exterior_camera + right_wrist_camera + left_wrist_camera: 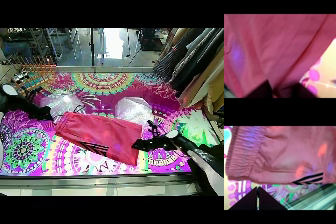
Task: Fold the clothes and pants, and hang the long-sleeved shirts on hangers.
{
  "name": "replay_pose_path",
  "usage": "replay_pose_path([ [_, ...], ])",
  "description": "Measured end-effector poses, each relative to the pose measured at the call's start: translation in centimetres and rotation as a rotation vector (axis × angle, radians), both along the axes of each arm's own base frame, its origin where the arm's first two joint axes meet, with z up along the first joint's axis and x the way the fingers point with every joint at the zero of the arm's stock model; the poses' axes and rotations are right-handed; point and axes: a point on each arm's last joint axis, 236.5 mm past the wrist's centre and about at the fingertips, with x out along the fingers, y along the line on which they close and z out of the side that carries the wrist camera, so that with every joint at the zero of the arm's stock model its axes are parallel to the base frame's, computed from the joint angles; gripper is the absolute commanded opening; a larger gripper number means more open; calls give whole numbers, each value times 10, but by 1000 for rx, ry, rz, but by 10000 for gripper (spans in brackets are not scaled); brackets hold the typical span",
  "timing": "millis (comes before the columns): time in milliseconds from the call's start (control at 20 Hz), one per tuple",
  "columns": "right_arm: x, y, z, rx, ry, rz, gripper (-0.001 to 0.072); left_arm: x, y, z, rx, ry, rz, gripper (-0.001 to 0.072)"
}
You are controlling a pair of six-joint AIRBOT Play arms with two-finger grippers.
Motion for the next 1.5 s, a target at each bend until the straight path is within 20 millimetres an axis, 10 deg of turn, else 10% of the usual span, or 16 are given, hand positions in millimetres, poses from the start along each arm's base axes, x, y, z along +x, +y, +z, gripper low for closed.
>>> replay_pose_path([
  [250,45,-22,22,-181,-165,44,13,0,-53,-18,-5,-44,-189,10],
  [550,102,-94,148,-463,-425,-10,13,-21,-138,-81,-87,44,-323,10],
  [800,133,9,210,-382,-613,104,13,-18,-173,-92,-115,6,-341,9],
  [950,126,105,171,-314,-571,246,34,-1,-156,-42,-121,-109,-297,10],
  [1050,106,164,129,-275,-500,344,359,5,-132,-5,-116,-175,-254,10],
  [1200,72,224,104,-242,-446,491,422,6,-97,41,-105,-255,-191,10],
  [1350,76,225,146,-263,-514,543,450,6,-73,63,-94,-293,-143,11],
  [1500,114,149,195,-325,-523,402,579,1,-62,68,-93,-288,-130,11],
])
